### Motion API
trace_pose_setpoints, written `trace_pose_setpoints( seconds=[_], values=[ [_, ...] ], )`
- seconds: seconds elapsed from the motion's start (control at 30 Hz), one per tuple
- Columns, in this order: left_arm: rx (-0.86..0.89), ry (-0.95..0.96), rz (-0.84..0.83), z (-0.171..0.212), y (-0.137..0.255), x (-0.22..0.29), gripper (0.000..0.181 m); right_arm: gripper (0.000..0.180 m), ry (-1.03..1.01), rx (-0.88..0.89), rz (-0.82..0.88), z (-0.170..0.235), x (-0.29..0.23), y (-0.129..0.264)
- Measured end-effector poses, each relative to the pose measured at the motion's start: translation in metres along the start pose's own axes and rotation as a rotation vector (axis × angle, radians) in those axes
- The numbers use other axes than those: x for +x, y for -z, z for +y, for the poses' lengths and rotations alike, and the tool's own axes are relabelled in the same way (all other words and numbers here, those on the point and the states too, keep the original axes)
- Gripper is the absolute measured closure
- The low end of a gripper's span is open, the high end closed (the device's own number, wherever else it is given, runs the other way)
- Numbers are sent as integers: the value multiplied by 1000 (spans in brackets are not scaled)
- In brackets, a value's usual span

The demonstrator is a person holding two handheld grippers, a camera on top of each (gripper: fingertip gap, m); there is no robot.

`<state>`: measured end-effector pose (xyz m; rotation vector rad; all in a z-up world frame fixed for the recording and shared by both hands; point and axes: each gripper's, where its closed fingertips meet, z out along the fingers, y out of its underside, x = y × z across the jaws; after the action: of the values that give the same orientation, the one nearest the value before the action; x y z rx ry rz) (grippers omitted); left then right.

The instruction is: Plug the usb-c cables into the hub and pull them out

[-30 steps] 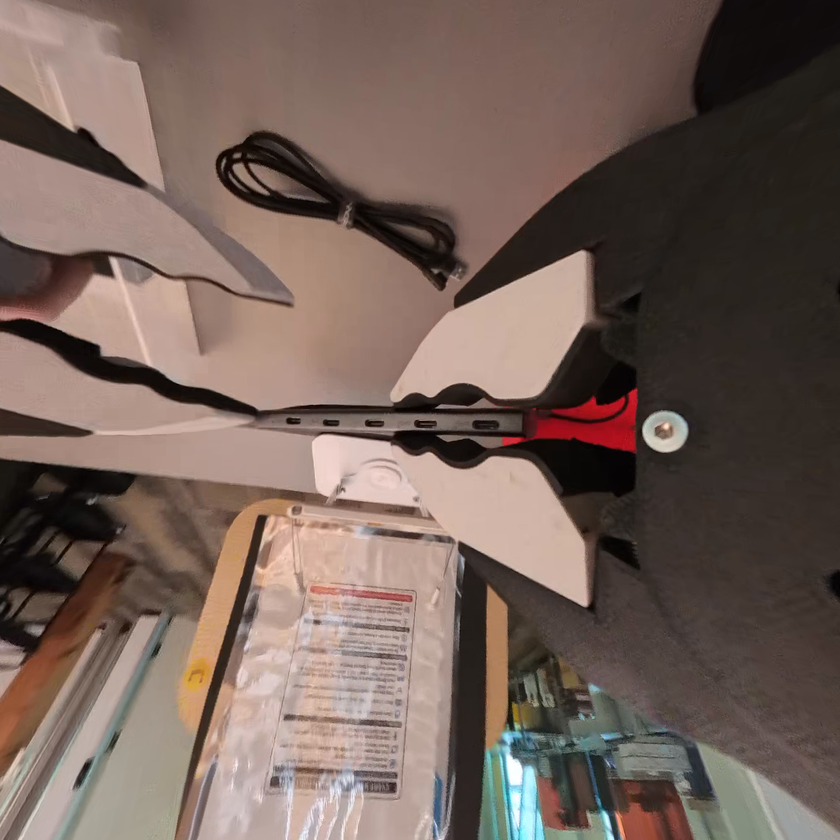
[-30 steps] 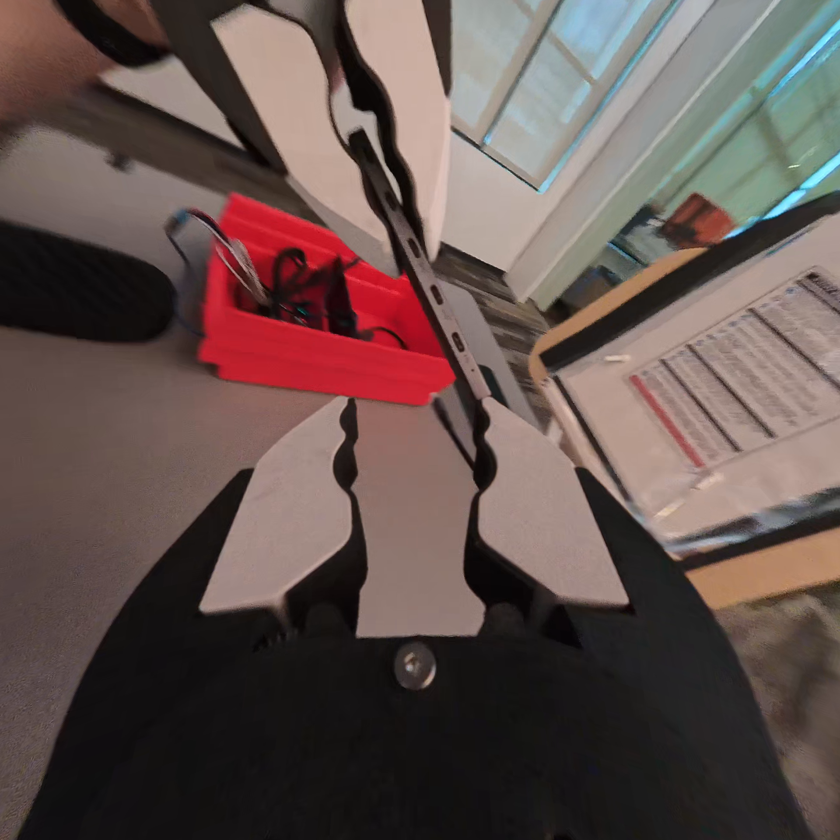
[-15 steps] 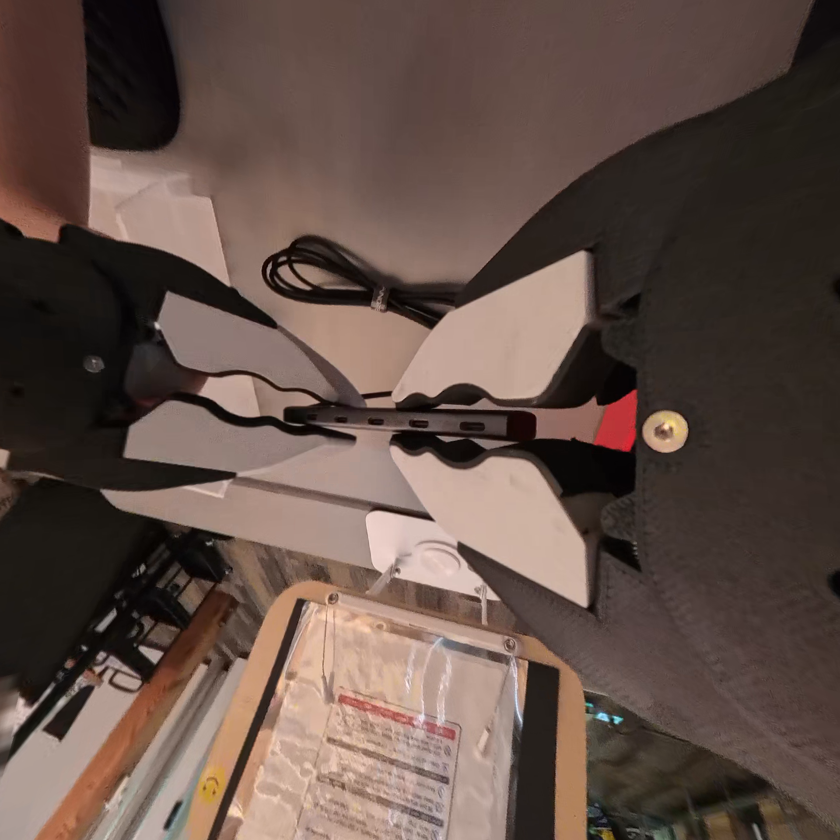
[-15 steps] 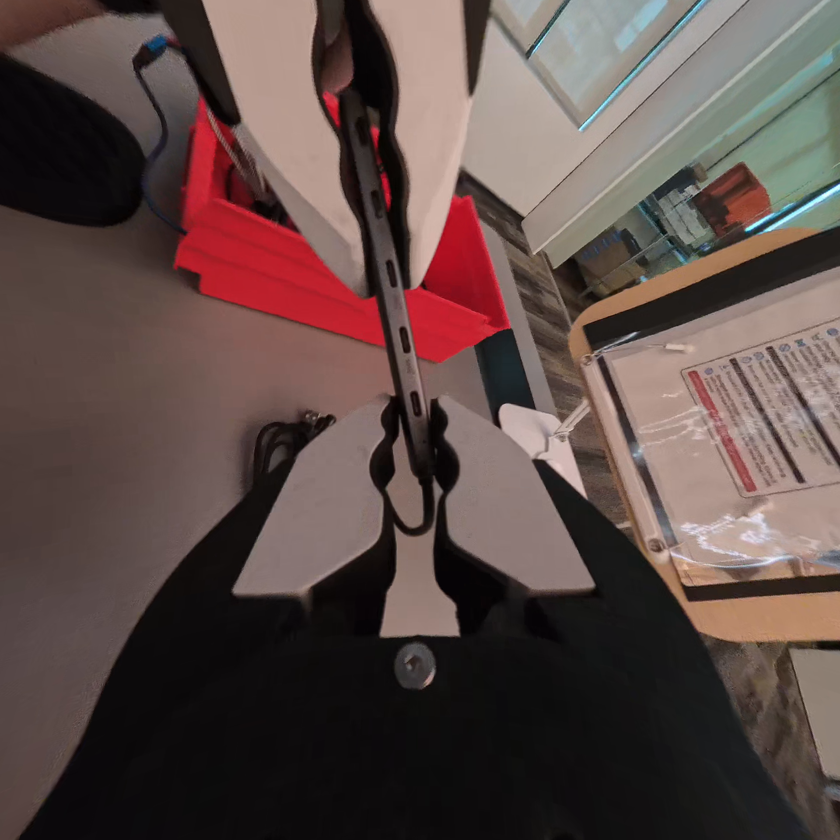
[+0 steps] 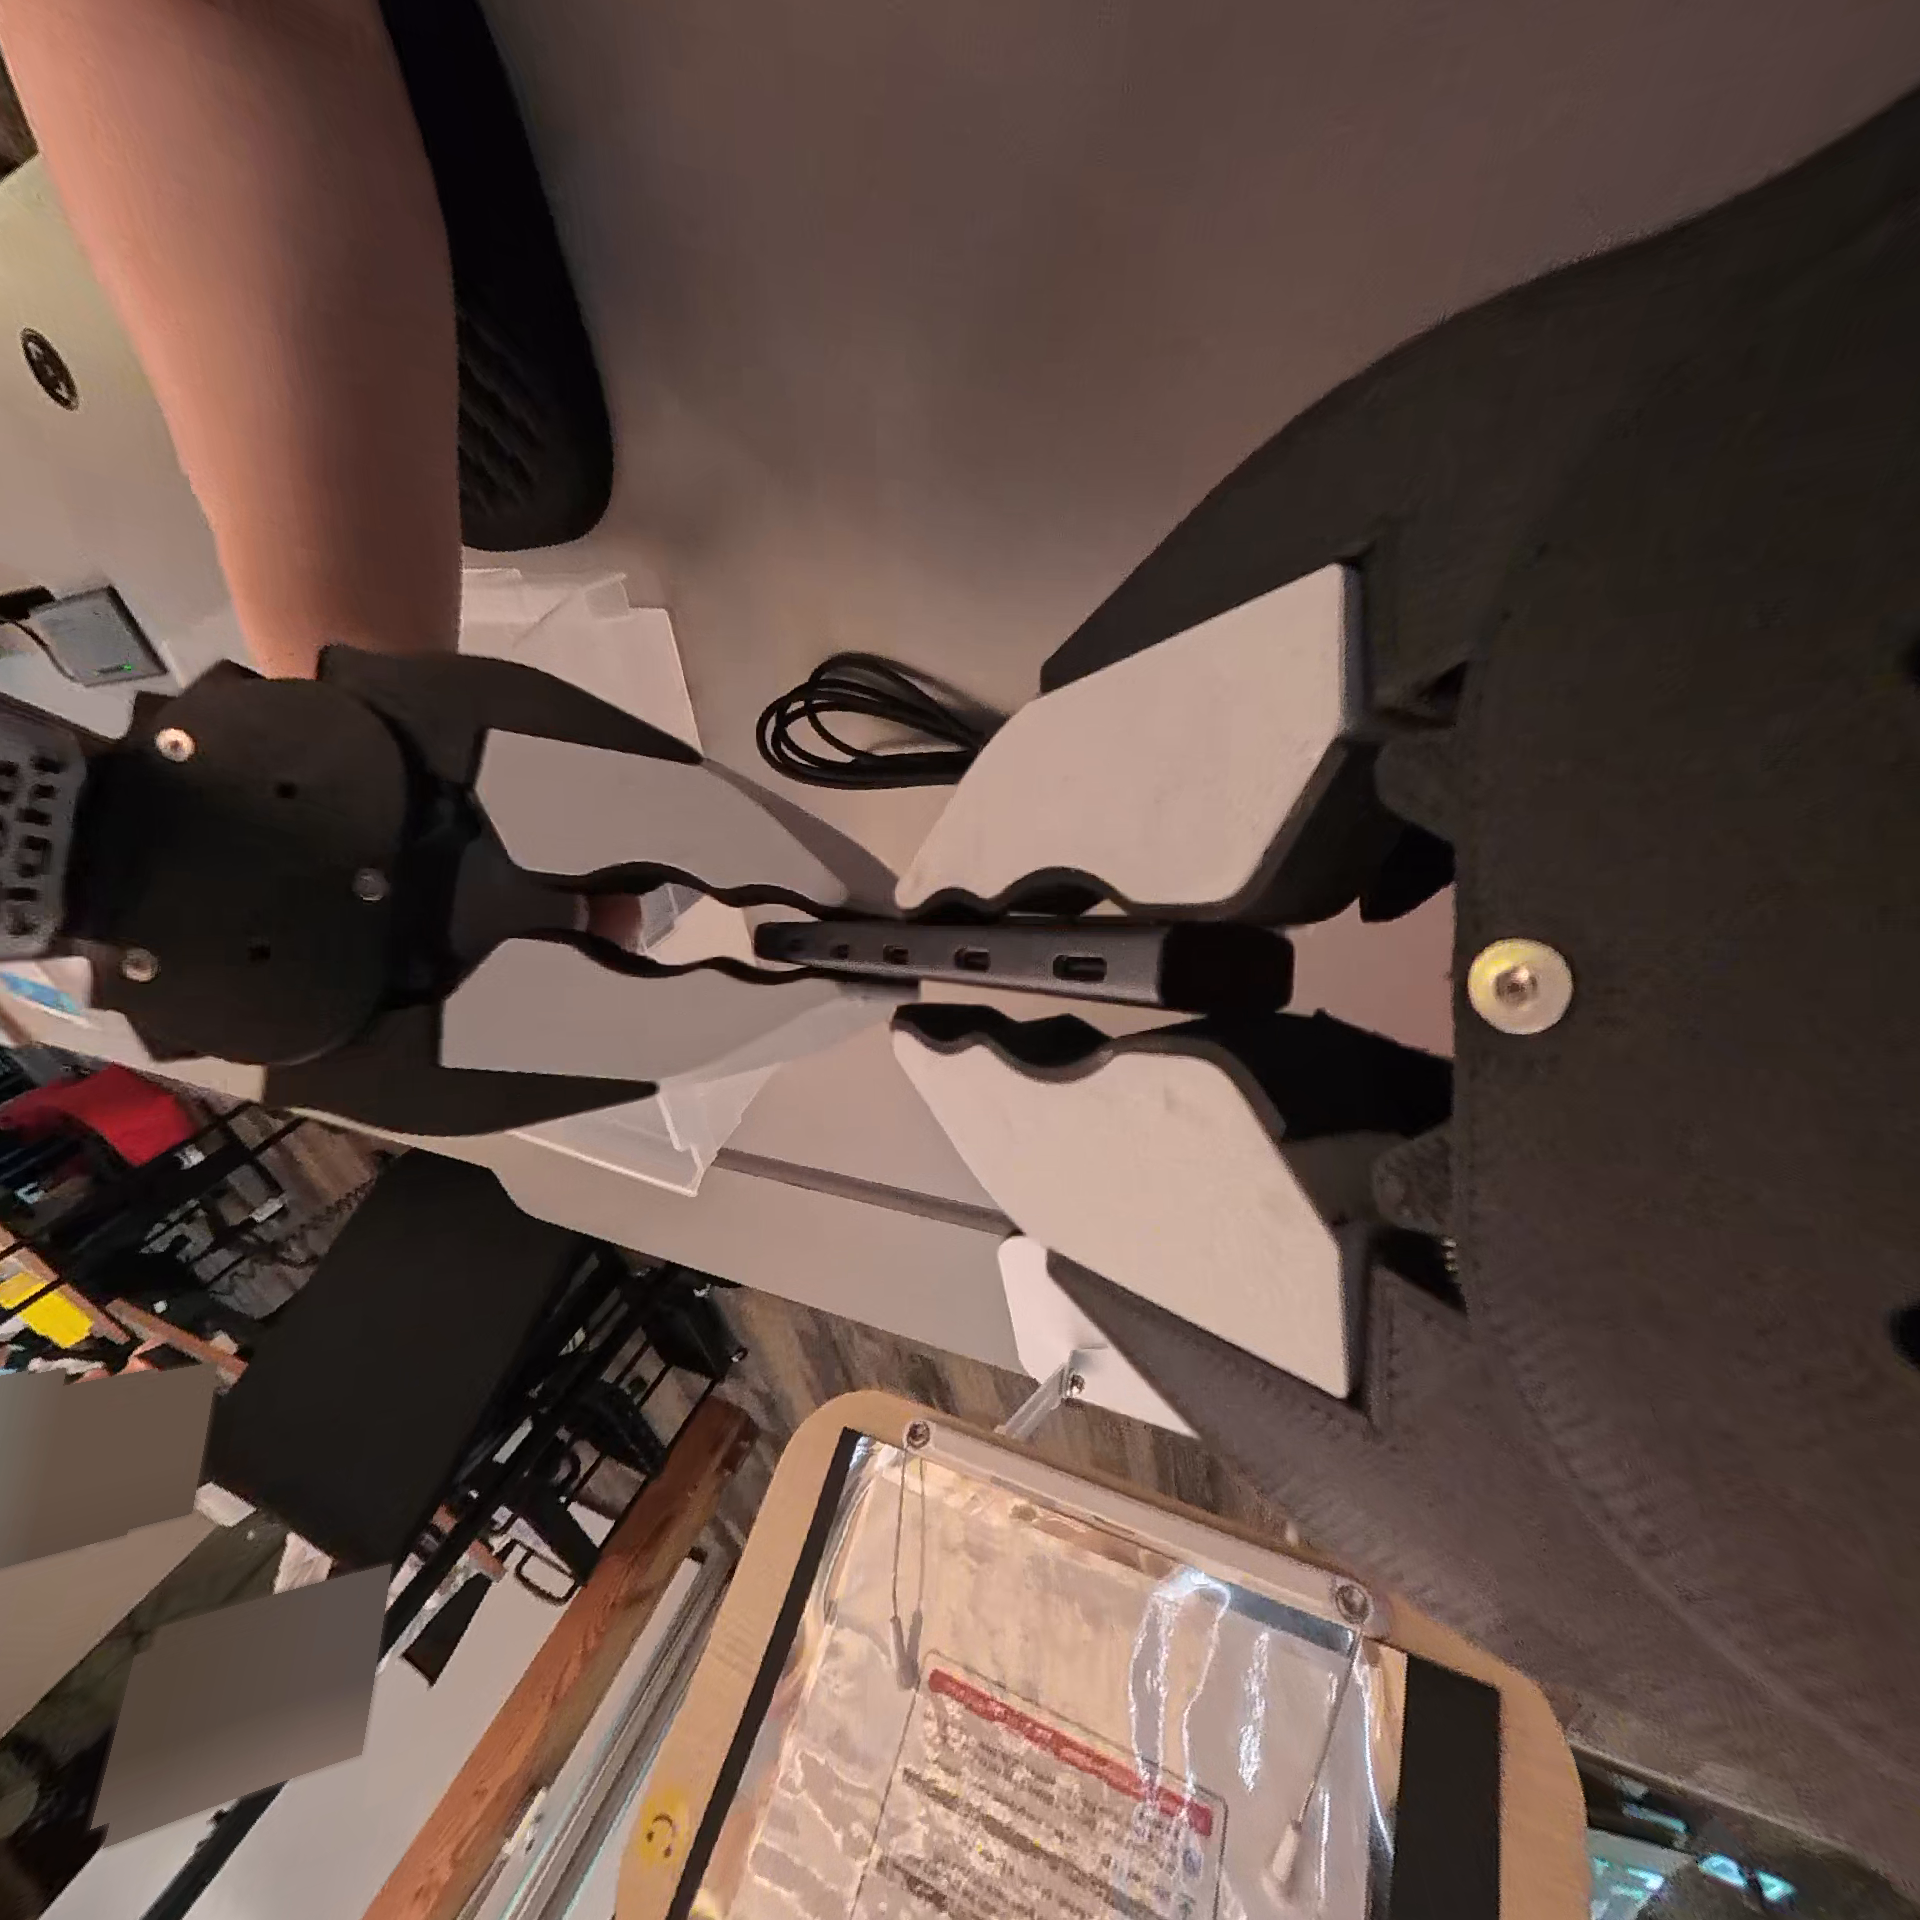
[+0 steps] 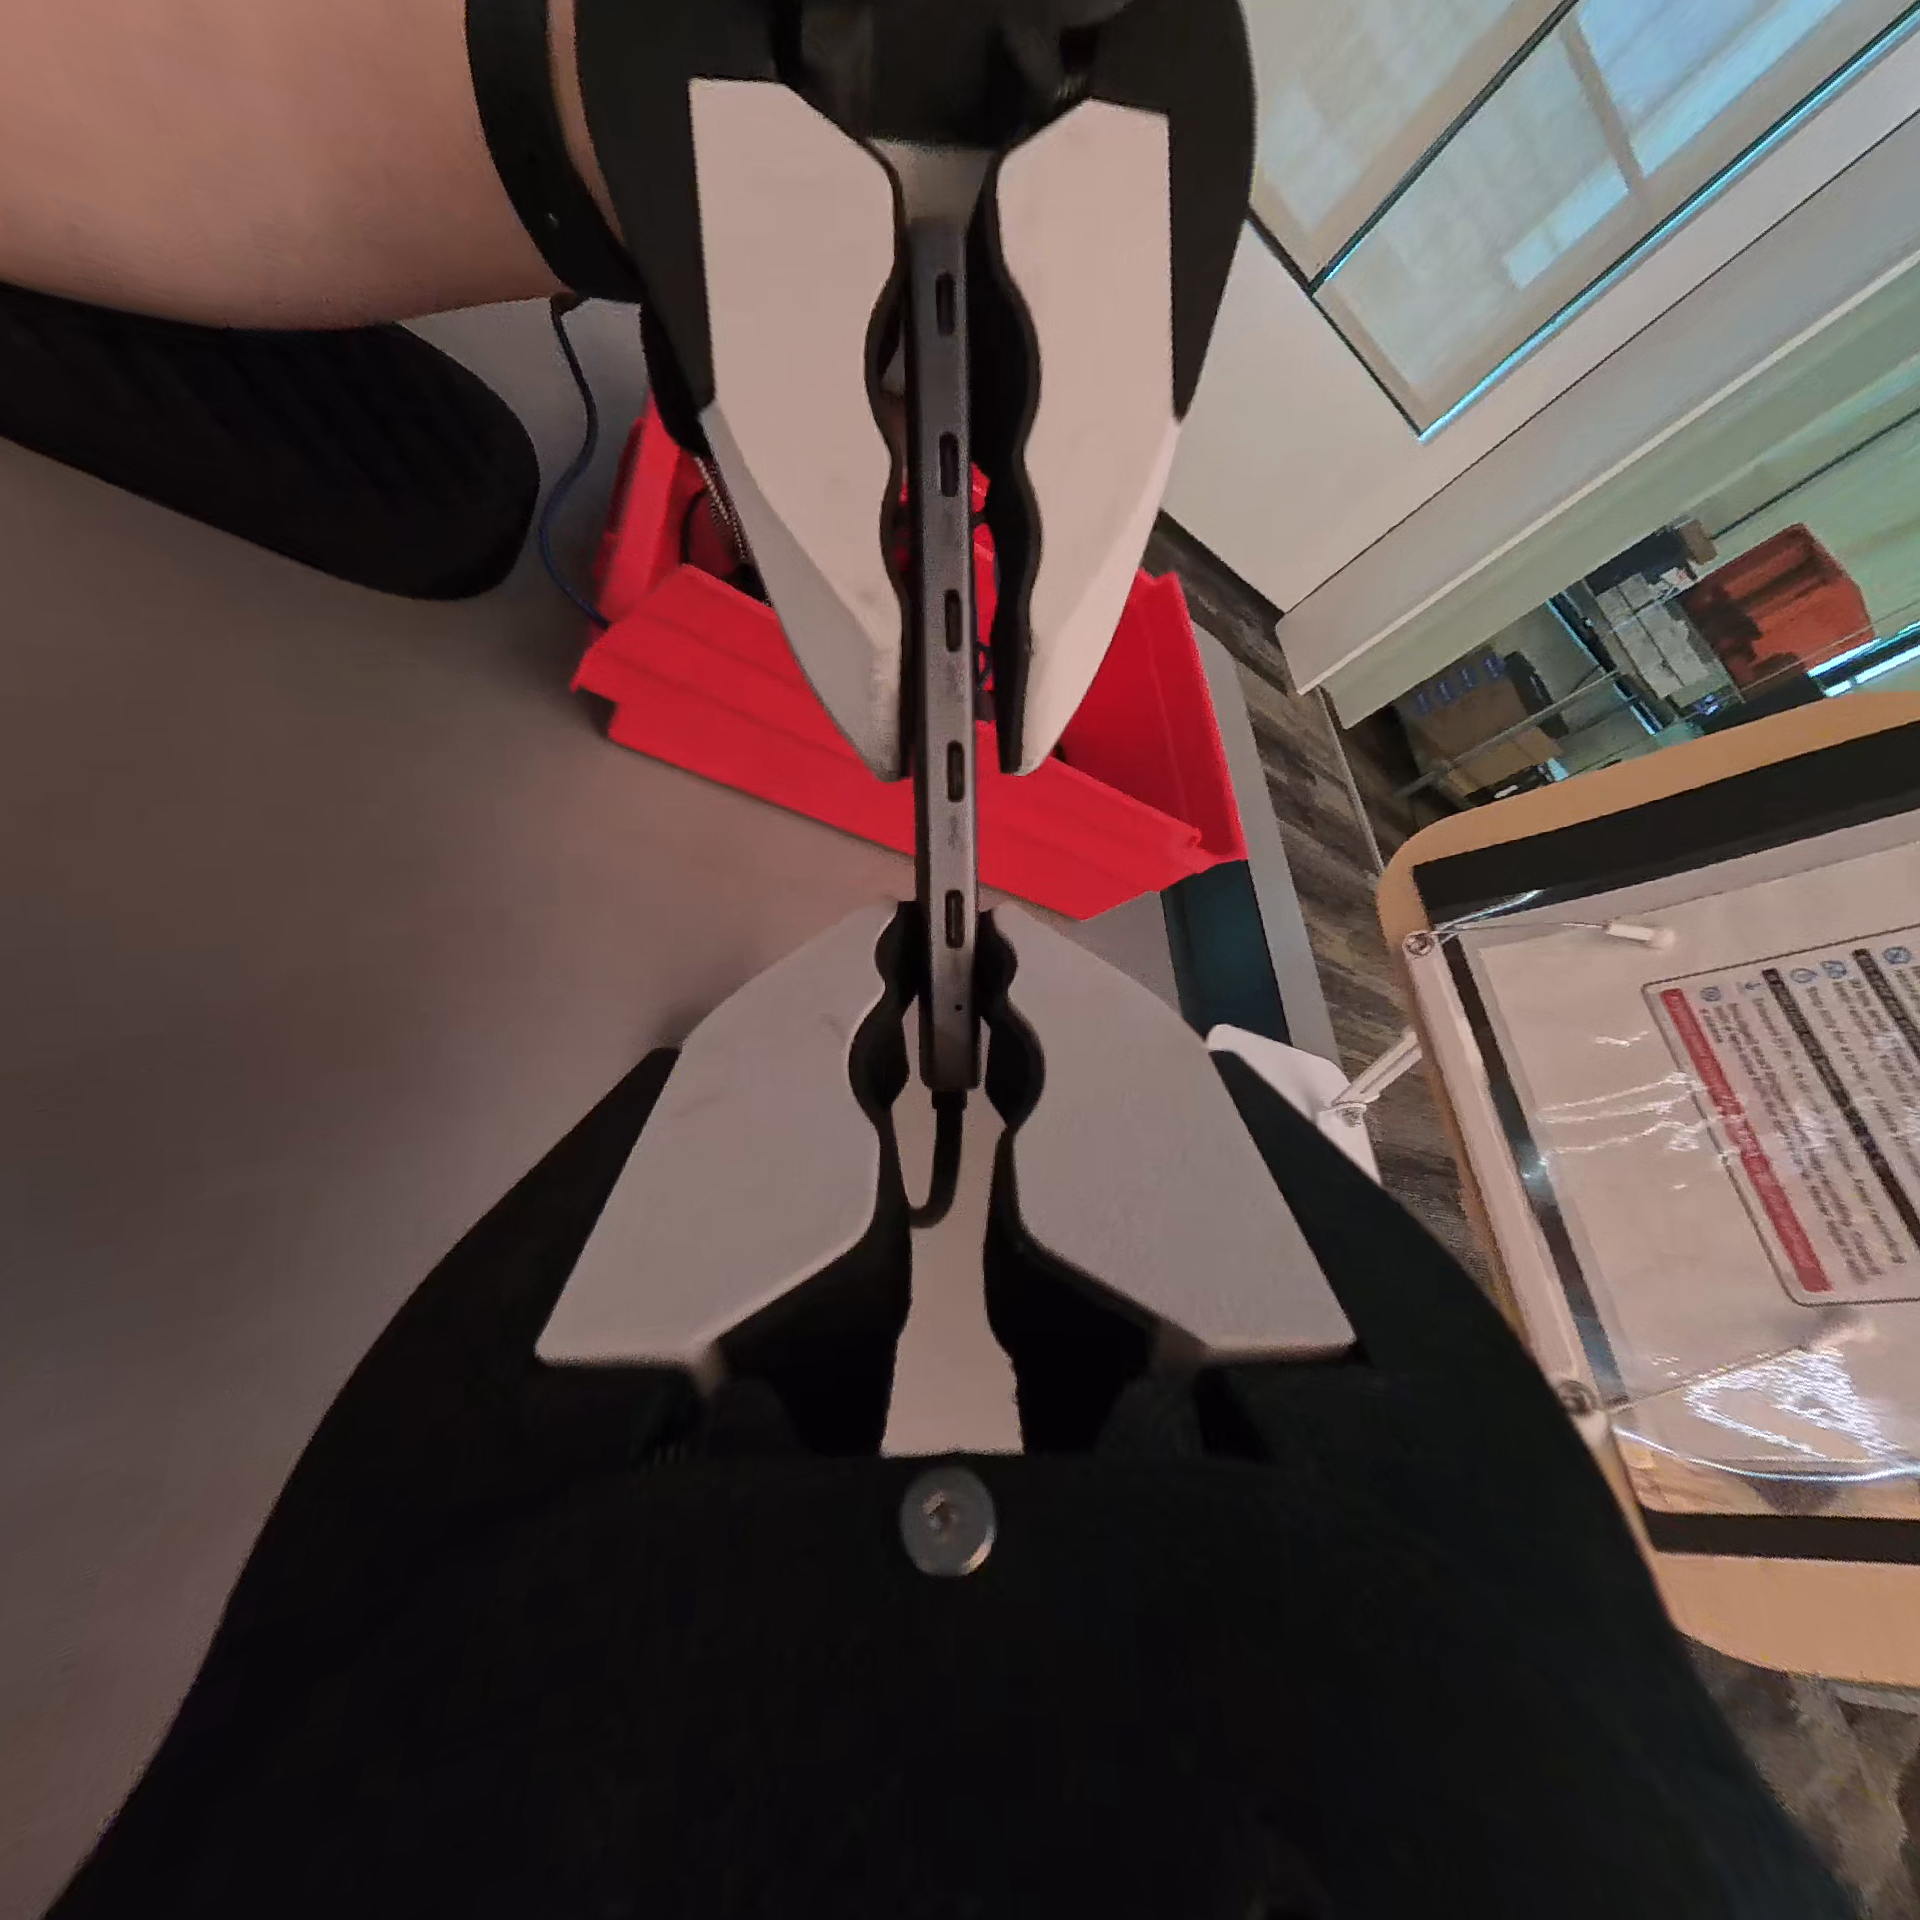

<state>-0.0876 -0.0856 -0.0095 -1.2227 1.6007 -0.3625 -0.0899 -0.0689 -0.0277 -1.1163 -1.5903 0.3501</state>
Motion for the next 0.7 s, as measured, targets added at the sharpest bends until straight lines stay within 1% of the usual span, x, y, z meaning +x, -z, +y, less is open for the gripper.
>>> trace_pose_setpoints(
  seconds=[0.17,0.33,0.53,0.6,0.67,0.7],
  values=[
    [-11,-20,-20,2,-4,-2,167,169,-23,24,3,5,2,-2],
    [8,11,-18,4,-6,-4,166,169,0,15,20,6,4,0],
    [-64,-42,-43,9,-6,-5,167,169,-1,19,34,7,6,1],
    [-71,-71,-94,7,-2,-12,167,167,-7,44,89,4,14,2],
    [-105,-77,-172,10,13,-27,167,154,-6,57,182,2,28,6],
    [-115,-68,-216,12,26,-37,167,152,-12,60,209,1,32,8]
  ],
)
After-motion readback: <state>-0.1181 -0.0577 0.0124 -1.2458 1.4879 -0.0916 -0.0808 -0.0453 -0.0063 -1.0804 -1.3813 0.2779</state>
